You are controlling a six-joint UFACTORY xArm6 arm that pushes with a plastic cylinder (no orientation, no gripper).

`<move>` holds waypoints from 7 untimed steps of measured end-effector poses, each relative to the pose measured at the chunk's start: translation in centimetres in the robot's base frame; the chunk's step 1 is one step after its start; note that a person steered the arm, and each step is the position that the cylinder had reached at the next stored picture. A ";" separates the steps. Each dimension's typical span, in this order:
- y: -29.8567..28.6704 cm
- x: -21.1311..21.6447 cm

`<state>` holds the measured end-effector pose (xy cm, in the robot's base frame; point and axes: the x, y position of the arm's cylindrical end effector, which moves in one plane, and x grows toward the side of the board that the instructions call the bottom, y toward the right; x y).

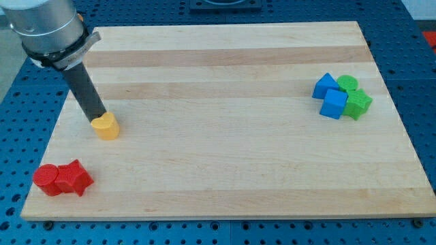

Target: Push yellow heart to red circle

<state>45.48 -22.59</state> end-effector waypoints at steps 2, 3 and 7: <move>3.9 -5.0; 5.7 -3.8; -1.5 5.5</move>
<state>51.01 -24.05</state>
